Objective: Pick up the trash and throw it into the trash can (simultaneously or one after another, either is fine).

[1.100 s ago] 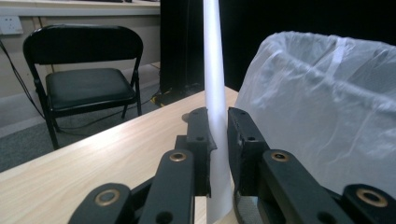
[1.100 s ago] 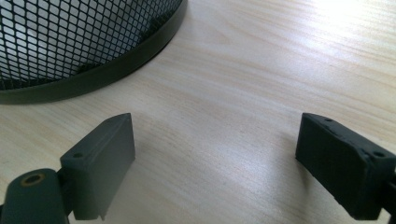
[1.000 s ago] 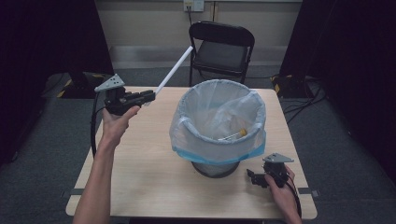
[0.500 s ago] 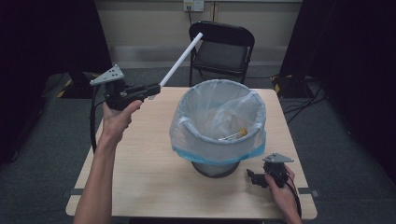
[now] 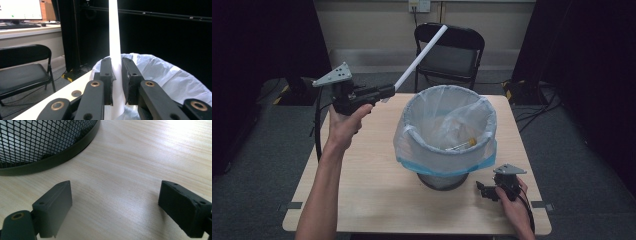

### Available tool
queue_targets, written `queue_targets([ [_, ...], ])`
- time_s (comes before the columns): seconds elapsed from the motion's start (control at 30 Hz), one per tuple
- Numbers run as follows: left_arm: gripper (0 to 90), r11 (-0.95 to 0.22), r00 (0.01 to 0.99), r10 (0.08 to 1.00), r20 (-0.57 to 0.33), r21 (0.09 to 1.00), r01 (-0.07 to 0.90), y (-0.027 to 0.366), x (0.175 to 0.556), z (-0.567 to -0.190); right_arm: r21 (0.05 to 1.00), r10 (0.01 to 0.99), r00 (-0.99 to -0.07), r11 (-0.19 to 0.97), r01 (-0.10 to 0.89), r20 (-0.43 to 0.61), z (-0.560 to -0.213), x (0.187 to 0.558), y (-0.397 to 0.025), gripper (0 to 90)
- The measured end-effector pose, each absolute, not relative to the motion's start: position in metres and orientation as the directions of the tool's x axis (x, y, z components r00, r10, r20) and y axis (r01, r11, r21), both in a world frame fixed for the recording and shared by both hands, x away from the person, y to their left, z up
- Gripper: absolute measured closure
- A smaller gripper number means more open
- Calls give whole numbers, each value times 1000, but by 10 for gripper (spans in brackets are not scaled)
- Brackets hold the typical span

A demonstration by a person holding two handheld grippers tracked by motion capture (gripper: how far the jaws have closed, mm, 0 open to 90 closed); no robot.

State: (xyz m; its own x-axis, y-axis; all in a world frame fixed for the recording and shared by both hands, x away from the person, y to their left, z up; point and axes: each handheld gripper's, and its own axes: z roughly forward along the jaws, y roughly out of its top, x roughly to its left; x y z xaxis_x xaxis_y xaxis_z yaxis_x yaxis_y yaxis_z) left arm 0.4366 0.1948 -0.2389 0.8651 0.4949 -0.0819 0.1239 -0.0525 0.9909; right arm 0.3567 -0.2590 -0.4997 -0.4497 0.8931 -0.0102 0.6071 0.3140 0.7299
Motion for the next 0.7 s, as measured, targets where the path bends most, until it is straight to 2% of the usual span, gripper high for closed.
queue_targets([
  [0.7, 801, -86, 911, 405, -75, 989, 120, 141, 436, -219, 730, 893, -449, 314, 607, -10, -500, 357, -259, 109],
])
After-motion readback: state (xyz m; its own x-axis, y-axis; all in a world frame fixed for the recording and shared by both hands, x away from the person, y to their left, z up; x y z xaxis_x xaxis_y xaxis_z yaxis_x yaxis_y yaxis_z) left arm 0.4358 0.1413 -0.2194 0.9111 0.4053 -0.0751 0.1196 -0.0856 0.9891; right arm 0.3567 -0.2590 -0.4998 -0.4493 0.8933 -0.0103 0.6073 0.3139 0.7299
